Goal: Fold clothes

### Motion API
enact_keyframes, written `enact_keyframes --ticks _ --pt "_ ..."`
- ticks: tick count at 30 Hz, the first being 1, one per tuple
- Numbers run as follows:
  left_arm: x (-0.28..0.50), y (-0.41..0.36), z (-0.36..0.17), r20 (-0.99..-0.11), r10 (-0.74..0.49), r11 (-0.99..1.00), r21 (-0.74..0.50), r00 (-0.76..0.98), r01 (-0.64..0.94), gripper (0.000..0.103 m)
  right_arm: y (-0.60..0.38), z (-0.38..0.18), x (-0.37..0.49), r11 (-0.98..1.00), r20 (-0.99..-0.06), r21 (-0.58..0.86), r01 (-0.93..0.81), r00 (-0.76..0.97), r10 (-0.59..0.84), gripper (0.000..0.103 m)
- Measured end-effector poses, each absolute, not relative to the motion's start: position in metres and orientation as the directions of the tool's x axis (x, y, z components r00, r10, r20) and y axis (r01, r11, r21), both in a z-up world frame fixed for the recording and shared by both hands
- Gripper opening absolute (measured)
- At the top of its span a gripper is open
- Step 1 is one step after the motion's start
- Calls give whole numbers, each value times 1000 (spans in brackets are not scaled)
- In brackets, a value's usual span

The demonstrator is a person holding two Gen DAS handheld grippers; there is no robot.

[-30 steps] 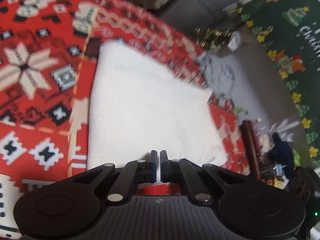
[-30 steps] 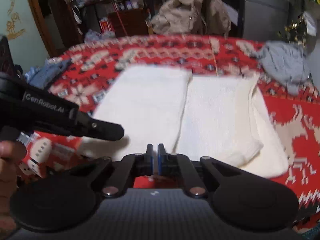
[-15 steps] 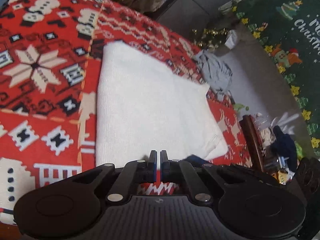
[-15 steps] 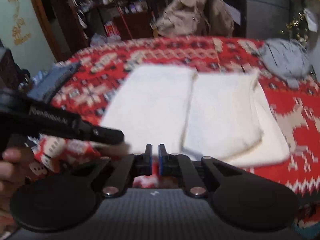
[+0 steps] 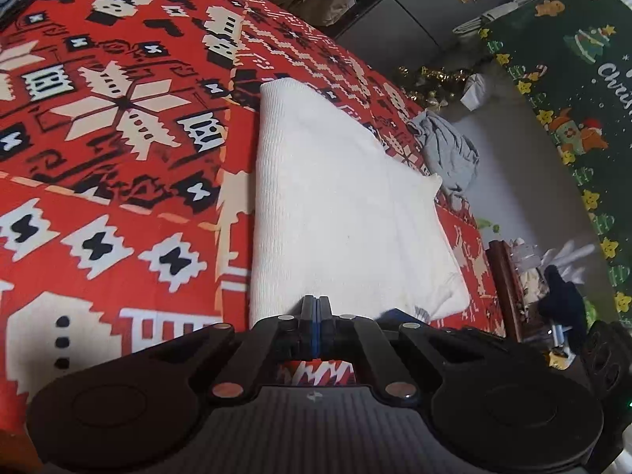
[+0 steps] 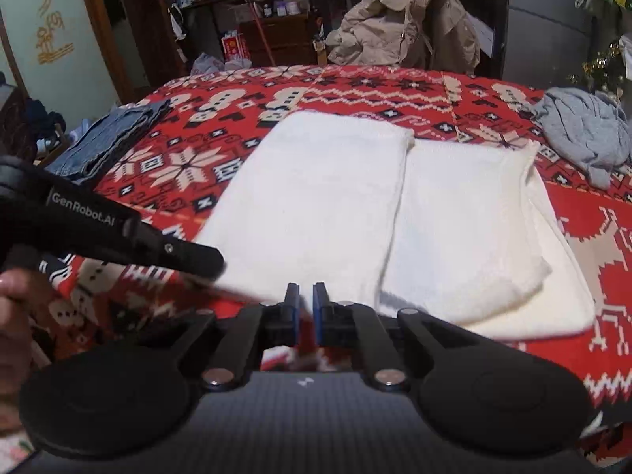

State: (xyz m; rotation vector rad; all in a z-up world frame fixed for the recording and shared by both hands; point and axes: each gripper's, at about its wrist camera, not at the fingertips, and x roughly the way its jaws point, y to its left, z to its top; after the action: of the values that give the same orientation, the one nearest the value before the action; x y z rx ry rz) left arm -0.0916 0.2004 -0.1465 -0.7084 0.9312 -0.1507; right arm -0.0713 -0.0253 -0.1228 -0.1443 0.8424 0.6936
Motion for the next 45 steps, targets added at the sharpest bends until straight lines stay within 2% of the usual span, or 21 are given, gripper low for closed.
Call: enact_keyframes --ticks 6,9,11,19,23,27,31,32,35,40,45 --pt "-80 205 -133 -669 -364 792 -589 648 -164 3 -33 -109 -58 795 -700 141 -590 508 502 8" --pt "-70 207 -141 -703 -335 813 -553 627 -185 2 -30 -115 -42 815 -714 135 -564 515 474 7" --pt "-74 211 -145 -698 -349 801 -568 625 -187 2 -33 -125 -39 822 -726 125 -555 514 458 2" --pt "-91 221 -140 -674 -367 764 -611 641 -205 2 -61 -120 -55 817 -734 170 -551 483 478 6" --pt "-76 220 -125 -630 -379 758 -632 677 -164 2 -48 -102 -46 794 -687 189 -578 500 528 6" --pt "-49 213 -130 -650 -370 793 -594 664 -139 3 -11 -100 -28 760 -664 183 -624 491 563 6" --pt "-44 217 -147 -661 -389 787 -601 642 -141 3 17 -118 -15 750 -688 165 -641 470 553 6" --pt "-42 218 -151 -663 -394 786 -602 636 -141 3 21 -123 -13 751 -697 158 -641 466 545 2" --pt "-55 226 -154 -648 -413 765 -628 639 -143 3 7 -128 -15 753 -693 144 -643 477 540 2" --pt "-57 231 -141 -637 -401 759 -634 658 -151 2 -20 -122 -10 775 -711 157 -612 475 519 6" --pt "-24 233 -129 -614 -373 779 -614 696 -125 2 2 -106 0 745 -666 188 -640 475 575 6"
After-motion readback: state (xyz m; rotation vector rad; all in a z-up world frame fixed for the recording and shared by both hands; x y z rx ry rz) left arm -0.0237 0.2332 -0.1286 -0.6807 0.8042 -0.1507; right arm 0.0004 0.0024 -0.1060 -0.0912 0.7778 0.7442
